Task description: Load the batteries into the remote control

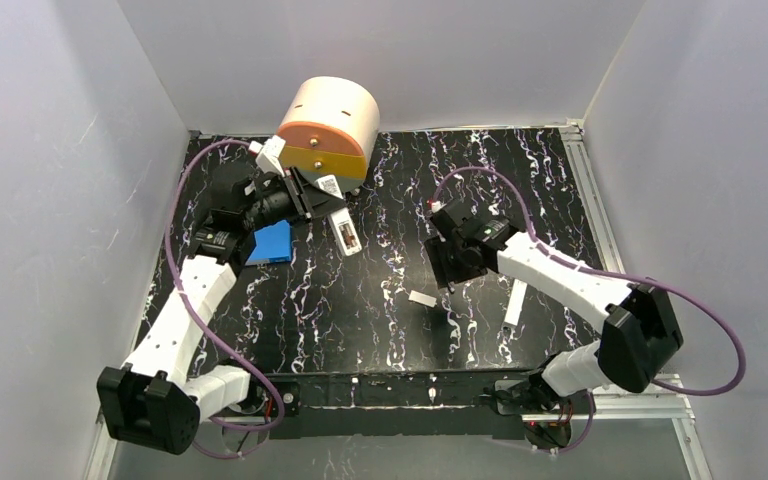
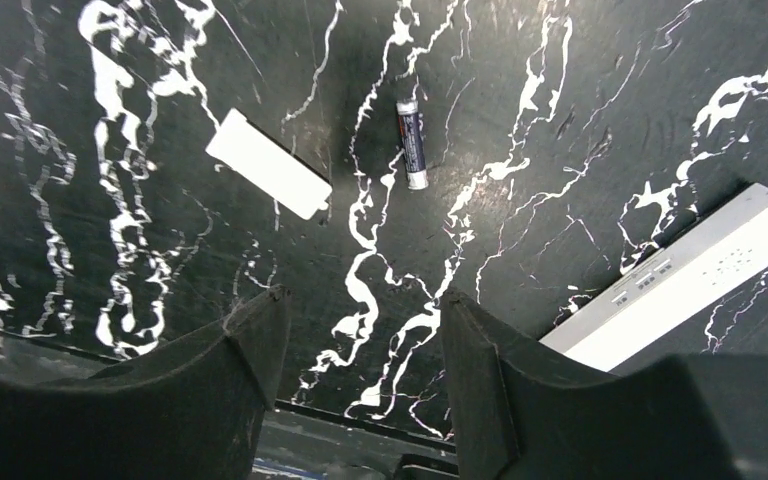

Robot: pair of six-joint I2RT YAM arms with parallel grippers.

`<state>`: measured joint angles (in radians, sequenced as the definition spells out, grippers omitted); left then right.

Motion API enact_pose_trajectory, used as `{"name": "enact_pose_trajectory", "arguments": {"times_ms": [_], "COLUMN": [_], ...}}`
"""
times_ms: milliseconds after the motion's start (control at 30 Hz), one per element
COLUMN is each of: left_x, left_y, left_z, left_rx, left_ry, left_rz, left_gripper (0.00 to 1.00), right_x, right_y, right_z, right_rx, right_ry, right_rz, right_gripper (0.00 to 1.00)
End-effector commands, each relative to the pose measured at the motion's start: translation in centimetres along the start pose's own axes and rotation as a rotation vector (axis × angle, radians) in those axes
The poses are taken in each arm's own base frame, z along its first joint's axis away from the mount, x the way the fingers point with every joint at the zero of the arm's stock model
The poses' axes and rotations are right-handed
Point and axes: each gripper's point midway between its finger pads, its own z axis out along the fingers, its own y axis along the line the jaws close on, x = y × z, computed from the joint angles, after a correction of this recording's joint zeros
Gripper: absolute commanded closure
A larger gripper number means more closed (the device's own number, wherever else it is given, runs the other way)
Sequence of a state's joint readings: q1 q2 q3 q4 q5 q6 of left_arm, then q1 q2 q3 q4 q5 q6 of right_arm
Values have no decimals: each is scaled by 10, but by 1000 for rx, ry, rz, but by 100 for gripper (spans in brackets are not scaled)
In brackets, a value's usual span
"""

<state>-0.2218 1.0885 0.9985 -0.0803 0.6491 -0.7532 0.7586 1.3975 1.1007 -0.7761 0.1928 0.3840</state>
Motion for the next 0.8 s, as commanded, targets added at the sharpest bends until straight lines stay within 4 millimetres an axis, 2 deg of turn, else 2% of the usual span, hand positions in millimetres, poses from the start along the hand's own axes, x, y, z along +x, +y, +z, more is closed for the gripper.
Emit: {"name": "enact_pose_trajectory", "arguments": {"times_ms": [0,67,167,400,467,600,767], "left_x": [8,13,16,15,10,2,12], "left_y": [-30,-29,-31,-28,-35,-52,-59], "left_z": [0,1,-1,3,2,-5,-22], "left_rx": [192,203,218,211,227,246,247], "left_ry": [88,113,129,129,131,120,93], "left_rz": [5,-4,1,-9,-10,-51,-60], "left_gripper": [100,100,100,100,100,100,100], "right_x": [21,30,31,8,6,16,17], "right_y": [-3,-7,-13,-21,-18,-17,-13], "right_z": [22,36,51,72,78,91,99], "right_rx": [0,22,60,139,120,105,82], "right_ry": [78,105,116,69,61,82,48], "right_rz": [-59,-66,-76,-112,-112,-109,-84], "right_gripper": [37,41,42,45,46,55,56]}}
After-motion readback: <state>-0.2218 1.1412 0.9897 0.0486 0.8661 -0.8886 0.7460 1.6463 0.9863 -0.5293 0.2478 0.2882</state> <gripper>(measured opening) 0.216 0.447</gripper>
